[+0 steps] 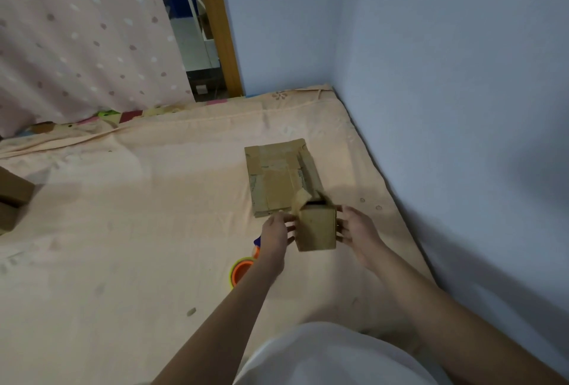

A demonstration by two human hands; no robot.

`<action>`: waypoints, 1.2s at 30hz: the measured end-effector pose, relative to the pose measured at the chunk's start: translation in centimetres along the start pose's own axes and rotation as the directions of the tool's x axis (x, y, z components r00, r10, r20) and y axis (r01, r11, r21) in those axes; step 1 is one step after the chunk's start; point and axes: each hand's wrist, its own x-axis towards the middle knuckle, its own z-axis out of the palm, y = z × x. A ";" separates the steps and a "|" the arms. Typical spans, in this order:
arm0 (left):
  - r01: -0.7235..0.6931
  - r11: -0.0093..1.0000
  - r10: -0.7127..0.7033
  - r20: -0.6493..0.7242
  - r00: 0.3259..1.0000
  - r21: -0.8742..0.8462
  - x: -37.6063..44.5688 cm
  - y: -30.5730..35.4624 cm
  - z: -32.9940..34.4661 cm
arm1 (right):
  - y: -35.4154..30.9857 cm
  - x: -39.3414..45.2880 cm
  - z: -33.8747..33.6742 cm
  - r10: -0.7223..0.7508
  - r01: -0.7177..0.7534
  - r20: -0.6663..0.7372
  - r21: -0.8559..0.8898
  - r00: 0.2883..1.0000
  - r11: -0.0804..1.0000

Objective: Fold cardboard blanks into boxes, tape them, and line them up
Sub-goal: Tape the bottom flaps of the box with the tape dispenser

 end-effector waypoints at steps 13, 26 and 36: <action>0.131 0.833 -0.142 -0.021 0.990 0.537 -3.1 -6.9 -0.7 | 5.2 -2.5 0.5 0.202 -0.175 0.017 -0.436 0.979 0.883; 0.087 0.859 -0.134 0.059 0.989 0.504 -3.0 -7.9 -2.3 | 5.9 -3.1 -0.6 0.045 0.018 0.094 -0.582 0.995 0.813; 0.188 0.833 -0.177 -0.071 0.982 0.521 -2.9 -8.6 -3.7 | 6.8 -1.9 -1.9 0.067 -0.043 0.012 -0.661 0.998 0.749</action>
